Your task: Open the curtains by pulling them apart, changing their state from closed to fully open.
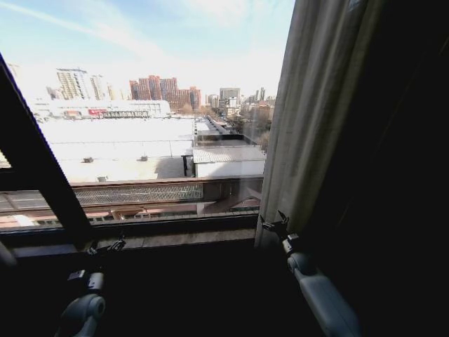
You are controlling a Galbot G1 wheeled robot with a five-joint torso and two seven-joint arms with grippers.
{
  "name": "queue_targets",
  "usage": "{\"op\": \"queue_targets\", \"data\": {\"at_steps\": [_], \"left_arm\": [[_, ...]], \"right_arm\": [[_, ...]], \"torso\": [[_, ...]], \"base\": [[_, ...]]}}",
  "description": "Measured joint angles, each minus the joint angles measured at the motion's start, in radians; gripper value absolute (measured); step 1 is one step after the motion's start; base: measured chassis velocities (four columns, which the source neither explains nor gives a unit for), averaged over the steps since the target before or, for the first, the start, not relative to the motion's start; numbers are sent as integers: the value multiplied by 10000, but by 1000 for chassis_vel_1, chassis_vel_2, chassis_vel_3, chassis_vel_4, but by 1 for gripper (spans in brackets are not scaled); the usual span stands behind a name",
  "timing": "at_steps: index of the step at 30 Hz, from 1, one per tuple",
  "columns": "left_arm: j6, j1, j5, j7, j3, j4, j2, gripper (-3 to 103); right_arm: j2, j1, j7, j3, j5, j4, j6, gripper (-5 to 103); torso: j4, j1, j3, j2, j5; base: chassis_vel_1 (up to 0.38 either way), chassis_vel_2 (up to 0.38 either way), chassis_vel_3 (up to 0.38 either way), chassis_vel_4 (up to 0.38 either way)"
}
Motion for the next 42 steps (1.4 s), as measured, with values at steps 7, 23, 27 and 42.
{"op": "queue_targets", "data": {"at_steps": [7, 23, 27, 42], "left_arm": [[1, 1, 0, 0, -1, 0, 0, 100], [0, 0, 0, 0, 0, 0, 0, 100], [0, 0, 0, 0, 0, 0, 0, 100], [0, 0, 0, 0, 0, 0, 0, 100]], "right_arm": [[311, 892, 233, -538, -153, -481, -227, 100], [436, 1113, -30, -1056, -455, -661, -204, 76], [417, 1102, -53, -1046, -413, -678, -177, 59], [510, 1010, -600, -904, -25, -706, -66, 10]], "torso": [[3, -2, -2, 1, -4], [-2, -1, -1, 0, -1], [-1, -2, -1, 1, -1], [0, -3, -1, 0, -1]], "base": [[0, 0, 0, 0], [0, 0, 0, 0], [0, 0, 0, 0], [0, 0, 0, 0]]}}
